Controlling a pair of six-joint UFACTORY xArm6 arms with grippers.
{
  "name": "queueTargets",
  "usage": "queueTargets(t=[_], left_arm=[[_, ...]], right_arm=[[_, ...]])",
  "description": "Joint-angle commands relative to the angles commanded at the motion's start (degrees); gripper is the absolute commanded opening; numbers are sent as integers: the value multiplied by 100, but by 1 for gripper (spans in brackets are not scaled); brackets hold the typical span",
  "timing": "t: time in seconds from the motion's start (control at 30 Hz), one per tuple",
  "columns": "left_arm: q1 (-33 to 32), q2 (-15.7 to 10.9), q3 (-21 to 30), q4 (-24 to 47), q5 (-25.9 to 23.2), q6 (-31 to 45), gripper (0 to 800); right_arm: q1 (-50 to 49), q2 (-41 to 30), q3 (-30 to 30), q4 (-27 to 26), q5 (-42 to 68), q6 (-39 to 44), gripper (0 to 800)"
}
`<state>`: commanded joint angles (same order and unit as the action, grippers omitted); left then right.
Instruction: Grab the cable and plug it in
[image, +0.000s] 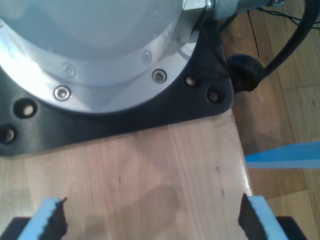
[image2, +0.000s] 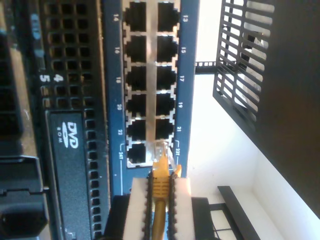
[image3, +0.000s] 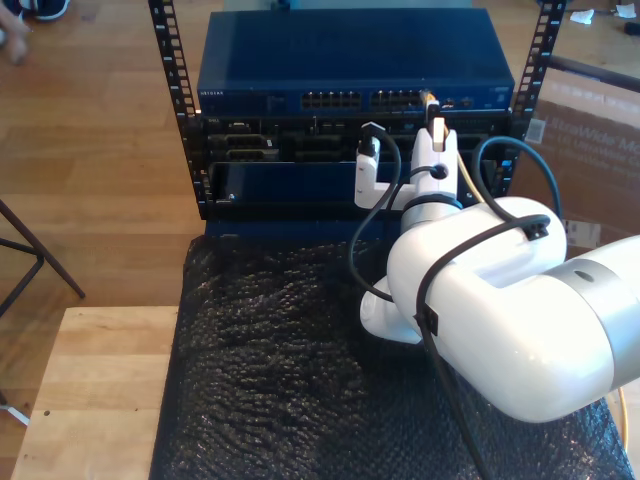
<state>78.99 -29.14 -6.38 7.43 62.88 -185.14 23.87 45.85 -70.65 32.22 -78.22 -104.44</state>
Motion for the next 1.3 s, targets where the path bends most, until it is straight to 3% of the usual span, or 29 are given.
queueTargets(t=[0.77, 1.0, 1.3], left_arm=[[0, 0, 0, 0, 0, 0, 800], [9, 0, 0, 0, 0, 0, 800], [0, 0, 0, 0, 0, 0, 800]], right_arm=[[26, 158, -360, -18, 132, -26, 0], [114, 123, -149, -44, 202, -9, 227], [325, -668, 738, -35, 607, -9, 385]])
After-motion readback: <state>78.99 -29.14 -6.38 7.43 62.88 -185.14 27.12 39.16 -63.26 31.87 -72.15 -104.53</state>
